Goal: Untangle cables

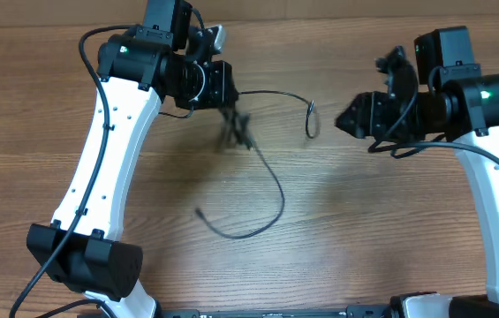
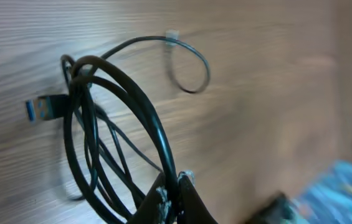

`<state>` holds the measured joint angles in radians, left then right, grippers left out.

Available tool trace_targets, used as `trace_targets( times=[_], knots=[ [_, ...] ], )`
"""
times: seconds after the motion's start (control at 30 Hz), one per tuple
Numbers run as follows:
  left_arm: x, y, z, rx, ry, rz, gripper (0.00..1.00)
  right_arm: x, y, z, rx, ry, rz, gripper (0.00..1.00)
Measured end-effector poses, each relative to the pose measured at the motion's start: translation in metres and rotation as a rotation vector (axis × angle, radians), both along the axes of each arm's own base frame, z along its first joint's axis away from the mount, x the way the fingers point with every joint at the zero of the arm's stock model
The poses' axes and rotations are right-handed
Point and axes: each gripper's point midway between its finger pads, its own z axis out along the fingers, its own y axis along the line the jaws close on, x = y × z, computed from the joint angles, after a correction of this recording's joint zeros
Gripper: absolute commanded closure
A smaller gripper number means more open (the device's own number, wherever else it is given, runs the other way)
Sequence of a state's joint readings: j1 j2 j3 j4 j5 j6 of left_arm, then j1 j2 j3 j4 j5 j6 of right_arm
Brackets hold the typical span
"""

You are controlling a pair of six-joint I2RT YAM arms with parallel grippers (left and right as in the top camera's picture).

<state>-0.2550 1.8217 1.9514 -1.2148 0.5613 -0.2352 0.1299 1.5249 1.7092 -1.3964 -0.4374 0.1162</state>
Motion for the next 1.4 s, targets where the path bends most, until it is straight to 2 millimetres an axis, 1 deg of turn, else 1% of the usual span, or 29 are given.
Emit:
trace_targets(
  times=[0.1, 0.2, 0.3, 0.4, 0.5, 0.6, 0.67, 0.83, 0.97, 1.13, 1.2, 1.27, 1.33, 1.37, 1.4],
  knots=[
    [0.001, -0.018, 0.025, -0.12, -0.057, -0.075, 0.96, 0.002, 0.01, 0.007, 0.056, -0.03, 0.043, 0.28],
    [0.0, -0.035, 0.061, -0.247, -0.144, -0.16, 0.96, 0.004, 0.018, 0.013, 0.099, -0.05, 0.07, 0.28],
    [-0.006, -0.044, 0.094, -0.333, -0.205, -0.219, 0.96, 0.004, 0.021, 0.017, 0.121, -0.062, 0.085, 0.29],
    [-0.012, -0.048, 0.116, -0.379, -0.242, -0.255, 0.96, 0.009, 0.024, 0.019, 0.134, -0.081, 0.089, 0.31],
    [-0.017, -0.05, 0.129, -0.413, -0.26, -0.283, 0.96, 0.016, 0.028, 0.018, 0.142, -0.092, 0.094, 0.34],
    [-0.021, -0.051, 0.132, -0.432, -0.252, -0.295, 0.96, 0.021, 0.042, 0.014, 0.15, -0.095, 0.125, 0.38],
    [-0.022, -0.052, 0.132, -0.439, -0.239, -0.294, 0.96, 0.022, 0.056, 0.009, 0.151, -0.093, 0.16, 0.38],
    [-0.028, -0.054, 0.136, -0.476, -0.21, -0.308, 0.96, 0.029, 0.079, 0.001, 0.135, -0.103, 0.183, 0.39],
    [-0.034, -0.056, 0.14, -0.51, -0.175, -0.318, 0.96, 0.046, 0.089, -0.006, 0.137, -0.125, 0.17, 0.43],
    [-0.04, -0.056, 0.139, -0.526, -0.122, -0.312, 0.96, 0.071, 0.095, -0.011, 0.15, -0.173, 0.15, 0.56],
    [-0.04, -0.056, 0.138, -0.527, -0.114, -0.309, 0.96, 0.078, 0.097, -0.009, 0.158, -0.199, 0.146, 0.64],
    [-0.04, -0.056, 0.138, -0.527, -0.113, -0.309, 0.96, 0.083, 0.099, -0.005, 0.166, -0.222, 0.142, 0.76],
    [-0.041, -0.056, 0.138, -0.527, -0.112, -0.309, 0.96, 0.085, 0.1, -0.003, 0.172, -0.232, 0.139, 0.93],
    [-0.041, -0.056, 0.138, -0.527, -0.111, -0.309, 0.96, 0.084, 0.1, -0.003, 0.172, -0.227, 0.138, 0.96],
    [-0.041, -0.056, 0.138, -0.527, -0.111, -0.308, 0.96, 0.082, 0.099, -0.005, 0.172, -0.212, 0.134, 0.96]
  ],
)
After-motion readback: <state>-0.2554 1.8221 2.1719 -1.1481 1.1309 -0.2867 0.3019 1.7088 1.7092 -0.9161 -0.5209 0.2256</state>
